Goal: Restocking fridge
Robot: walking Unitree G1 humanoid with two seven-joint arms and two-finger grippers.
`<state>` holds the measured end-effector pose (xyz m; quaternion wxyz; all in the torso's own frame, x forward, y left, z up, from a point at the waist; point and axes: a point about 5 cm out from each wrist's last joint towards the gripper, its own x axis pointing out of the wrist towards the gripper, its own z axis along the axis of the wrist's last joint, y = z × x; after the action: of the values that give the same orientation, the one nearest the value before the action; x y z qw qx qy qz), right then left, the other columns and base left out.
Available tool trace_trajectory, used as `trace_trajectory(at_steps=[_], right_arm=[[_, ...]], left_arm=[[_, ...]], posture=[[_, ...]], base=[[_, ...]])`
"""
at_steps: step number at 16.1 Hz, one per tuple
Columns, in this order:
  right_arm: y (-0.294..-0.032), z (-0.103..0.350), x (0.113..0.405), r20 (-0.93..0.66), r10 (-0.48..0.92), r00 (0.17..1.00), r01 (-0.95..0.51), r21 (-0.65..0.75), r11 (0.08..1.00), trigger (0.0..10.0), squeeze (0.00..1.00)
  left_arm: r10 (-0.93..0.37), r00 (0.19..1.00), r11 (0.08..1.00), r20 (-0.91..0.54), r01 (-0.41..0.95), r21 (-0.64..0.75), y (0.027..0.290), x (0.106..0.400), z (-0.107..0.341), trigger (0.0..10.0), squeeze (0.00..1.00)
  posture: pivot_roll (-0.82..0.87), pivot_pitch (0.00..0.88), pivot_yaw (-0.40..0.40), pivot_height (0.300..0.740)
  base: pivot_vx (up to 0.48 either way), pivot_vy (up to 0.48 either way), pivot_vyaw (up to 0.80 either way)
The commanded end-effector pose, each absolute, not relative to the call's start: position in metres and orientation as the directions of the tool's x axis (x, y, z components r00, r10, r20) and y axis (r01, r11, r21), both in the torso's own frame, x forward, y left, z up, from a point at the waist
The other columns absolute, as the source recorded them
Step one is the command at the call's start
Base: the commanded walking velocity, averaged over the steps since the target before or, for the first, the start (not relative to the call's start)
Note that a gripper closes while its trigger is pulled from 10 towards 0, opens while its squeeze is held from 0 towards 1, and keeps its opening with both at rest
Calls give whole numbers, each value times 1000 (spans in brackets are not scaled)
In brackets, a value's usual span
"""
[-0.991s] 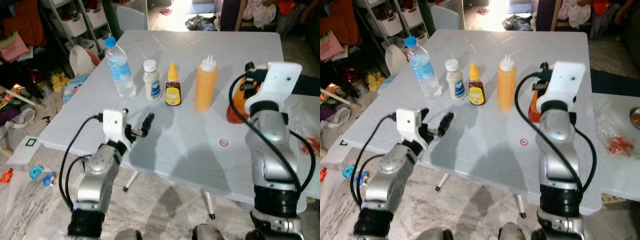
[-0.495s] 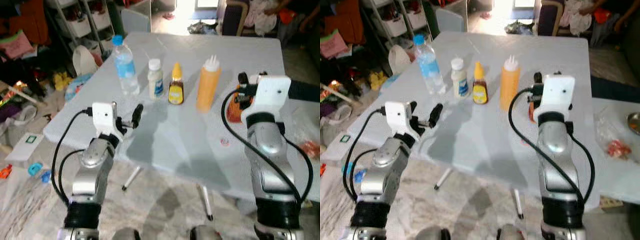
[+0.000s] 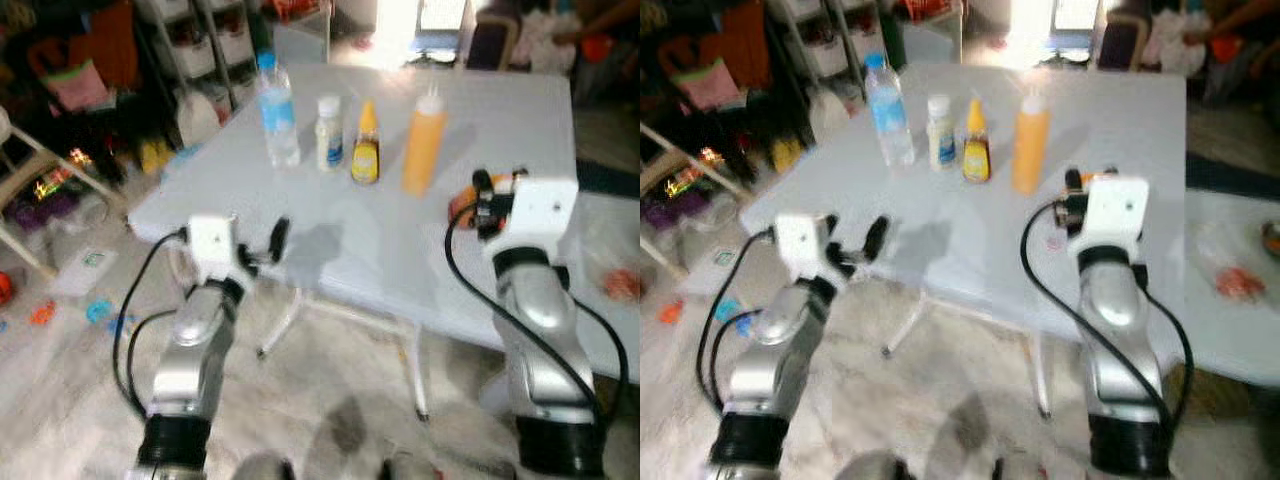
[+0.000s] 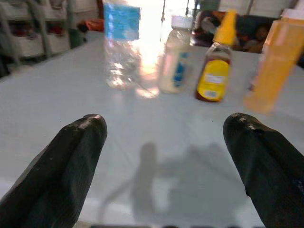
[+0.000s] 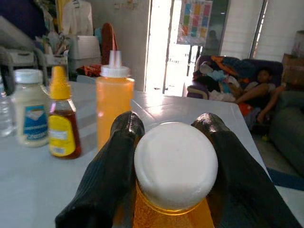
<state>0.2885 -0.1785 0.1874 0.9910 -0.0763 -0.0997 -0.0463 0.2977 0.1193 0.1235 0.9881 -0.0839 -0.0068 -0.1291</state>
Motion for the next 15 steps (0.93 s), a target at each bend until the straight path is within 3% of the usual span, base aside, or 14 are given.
trace_trajectory(at_steps=[1,6,8,13,14,15], right_arm=[[-167,205,290,284,-25,959,71,-153,986,10000,0],[-152,232,295,399,71,914,23,-224,974,10000,0],[-148,230,295,373,122,920,-47,-205,978,10000,0],[-149,206,294,288,118,950,-50,-234,971,10000,0],[-144,195,289,224,162,961,-155,-46,987,10000,0],[-144,192,288,213,153,965,-152,-20,988,10000,0]], left_arm=[[-239,970,958,36,242,-151,125,298,124,10000,0],[-239,970,958,34,241,-155,123,296,124,10000,0],[-237,971,959,35,240,-153,124,297,124,10000,0],[-237,971,959,33,239,-152,123,298,123,10000,0],[-239,970,958,34,242,-152,122,298,123,10000,0],[-240,970,958,34,242,-153,122,298,123,10000,0]], posture=[[-76,0,79,740],[-76,0,75,740],[-74,0,74,740],[-78,0,74,740],[-78,0,74,740],[-78,0,74,740]], base=[[-296,0,0],[-291,0,0],[-285,0,0],[-286,0,0],[-285,0,0],[-281,0,0]])
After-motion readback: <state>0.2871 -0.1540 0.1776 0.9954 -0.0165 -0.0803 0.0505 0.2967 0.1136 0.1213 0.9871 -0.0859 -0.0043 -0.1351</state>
